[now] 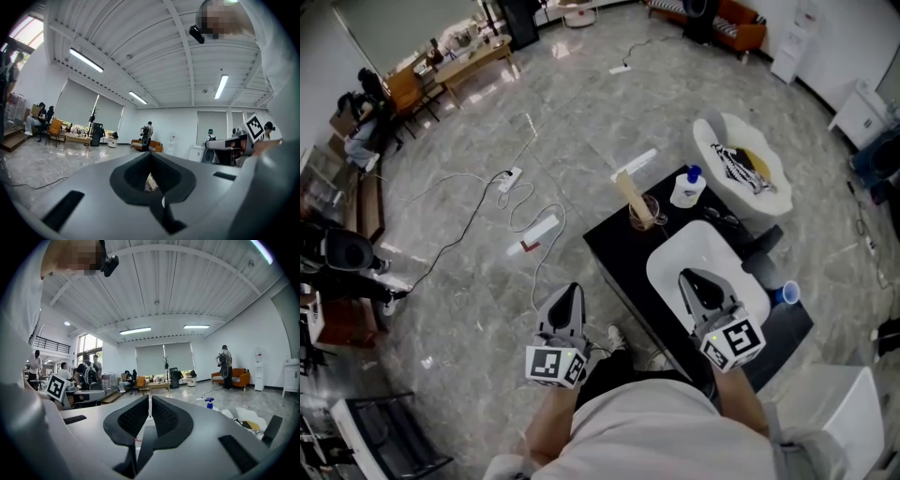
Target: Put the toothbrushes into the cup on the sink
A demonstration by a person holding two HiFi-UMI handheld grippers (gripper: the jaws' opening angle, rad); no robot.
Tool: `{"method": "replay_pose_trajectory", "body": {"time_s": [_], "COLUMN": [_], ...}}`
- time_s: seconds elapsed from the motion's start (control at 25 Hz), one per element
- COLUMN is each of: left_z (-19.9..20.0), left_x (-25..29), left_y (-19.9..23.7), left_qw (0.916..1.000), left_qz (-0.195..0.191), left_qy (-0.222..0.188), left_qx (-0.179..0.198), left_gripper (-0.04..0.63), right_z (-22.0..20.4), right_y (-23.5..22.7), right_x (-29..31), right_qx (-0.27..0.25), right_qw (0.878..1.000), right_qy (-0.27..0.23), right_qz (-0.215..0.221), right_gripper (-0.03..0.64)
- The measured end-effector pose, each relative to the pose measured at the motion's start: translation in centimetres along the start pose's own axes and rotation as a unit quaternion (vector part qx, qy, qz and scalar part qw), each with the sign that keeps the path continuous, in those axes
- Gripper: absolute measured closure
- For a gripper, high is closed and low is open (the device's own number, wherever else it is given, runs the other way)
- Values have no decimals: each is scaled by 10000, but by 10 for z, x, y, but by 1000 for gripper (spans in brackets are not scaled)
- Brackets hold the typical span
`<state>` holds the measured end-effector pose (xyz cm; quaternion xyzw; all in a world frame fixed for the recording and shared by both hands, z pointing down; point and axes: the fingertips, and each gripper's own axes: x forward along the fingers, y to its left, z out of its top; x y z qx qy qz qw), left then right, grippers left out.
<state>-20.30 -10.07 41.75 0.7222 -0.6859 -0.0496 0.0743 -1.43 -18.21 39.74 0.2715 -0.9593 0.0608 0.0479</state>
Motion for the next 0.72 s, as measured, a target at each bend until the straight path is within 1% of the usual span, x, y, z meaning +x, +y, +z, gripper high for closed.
{"method": "replay_pose_trajectory", "body": {"time_s": [0.12,0.28,0.36,0.52,0.72], "left_z": [-4,-1,-4,-6,-4], "left_x": [3,8,11,17,20], "left_y": [0,0,0,-1,1], "left_qw": [10000,9999,9998,9997,9996], "left_qz": [-56,-54,-95,-203,-195], "left_qy": [-70,-23,-70,-110,-79], "left_qx": [-16,-106,-131,-52,-201], "left_gripper": [594,594,594,594,594], "right_z": [-1,0,-1,0,4], "right_y": [-2,-2,-3,-5,-3], "right_x": [2,6,6,8,14], "right_qx": [-13,-40,-65,-84,-127], "right_qw": [10000,10000,9999,9999,9998], "right_qy": [25,51,79,136,134], "right_qz": [0,2,-4,-22,-14], "right_gripper": [569,569,569,569,569]}}
